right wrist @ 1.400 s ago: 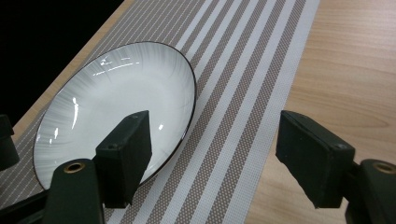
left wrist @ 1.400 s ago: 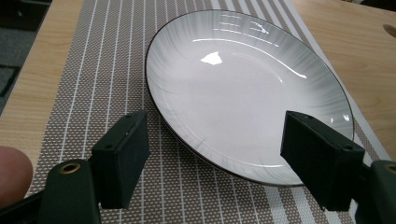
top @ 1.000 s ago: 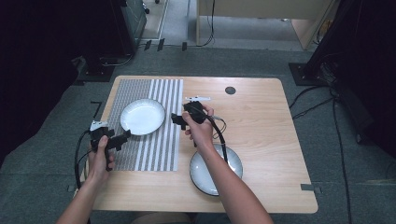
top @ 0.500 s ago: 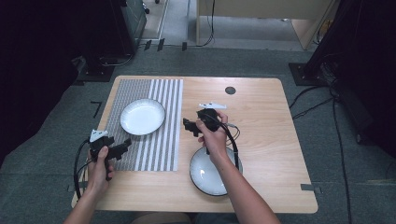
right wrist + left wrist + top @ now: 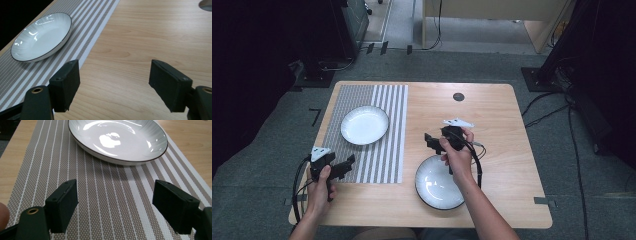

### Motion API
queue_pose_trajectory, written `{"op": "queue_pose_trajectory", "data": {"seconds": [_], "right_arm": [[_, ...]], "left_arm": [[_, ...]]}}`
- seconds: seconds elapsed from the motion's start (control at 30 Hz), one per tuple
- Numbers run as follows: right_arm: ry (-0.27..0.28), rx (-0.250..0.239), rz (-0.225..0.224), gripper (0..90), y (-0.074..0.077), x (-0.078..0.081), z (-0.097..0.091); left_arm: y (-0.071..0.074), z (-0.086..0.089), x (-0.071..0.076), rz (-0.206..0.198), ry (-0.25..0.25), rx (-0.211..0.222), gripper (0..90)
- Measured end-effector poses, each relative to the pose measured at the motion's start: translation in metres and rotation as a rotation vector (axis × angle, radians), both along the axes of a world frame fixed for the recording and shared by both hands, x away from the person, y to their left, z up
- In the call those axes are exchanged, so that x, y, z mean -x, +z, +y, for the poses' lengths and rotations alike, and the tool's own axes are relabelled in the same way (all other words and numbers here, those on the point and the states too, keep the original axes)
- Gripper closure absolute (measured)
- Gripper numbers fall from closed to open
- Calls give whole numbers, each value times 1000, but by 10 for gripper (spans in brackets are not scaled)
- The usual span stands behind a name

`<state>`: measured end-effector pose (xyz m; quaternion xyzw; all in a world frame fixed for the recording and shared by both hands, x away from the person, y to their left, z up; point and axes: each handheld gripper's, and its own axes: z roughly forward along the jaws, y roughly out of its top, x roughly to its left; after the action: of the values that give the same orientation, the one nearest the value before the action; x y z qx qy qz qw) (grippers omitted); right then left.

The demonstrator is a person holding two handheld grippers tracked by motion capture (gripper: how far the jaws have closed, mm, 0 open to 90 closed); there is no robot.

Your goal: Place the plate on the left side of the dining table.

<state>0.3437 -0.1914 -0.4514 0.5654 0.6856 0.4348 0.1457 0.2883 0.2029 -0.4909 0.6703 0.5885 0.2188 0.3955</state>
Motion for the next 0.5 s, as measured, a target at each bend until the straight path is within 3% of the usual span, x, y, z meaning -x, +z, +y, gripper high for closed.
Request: {"op": "queue_pose_trajectory", "data": {"seconds": [0.2, 0.33, 0.4, 0.5], "right_arm": [[-28, -2, -6, 252, -2, 11, -20], [-44, 0, -10, 252, -4, 19, -32], [-49, 1, -11, 252, -6, 24, -38], [-60, 13, -10, 252, -9, 28, -47]], "left_arm": [[-4, 5, 10, -10, 22, -4, 202], [-9, 10, 18, -20, 30, -42, 201], [-12, 12, 21, -23, 40, -93, 205], [-14, 15, 23, -18, 50, -103, 209]]}}
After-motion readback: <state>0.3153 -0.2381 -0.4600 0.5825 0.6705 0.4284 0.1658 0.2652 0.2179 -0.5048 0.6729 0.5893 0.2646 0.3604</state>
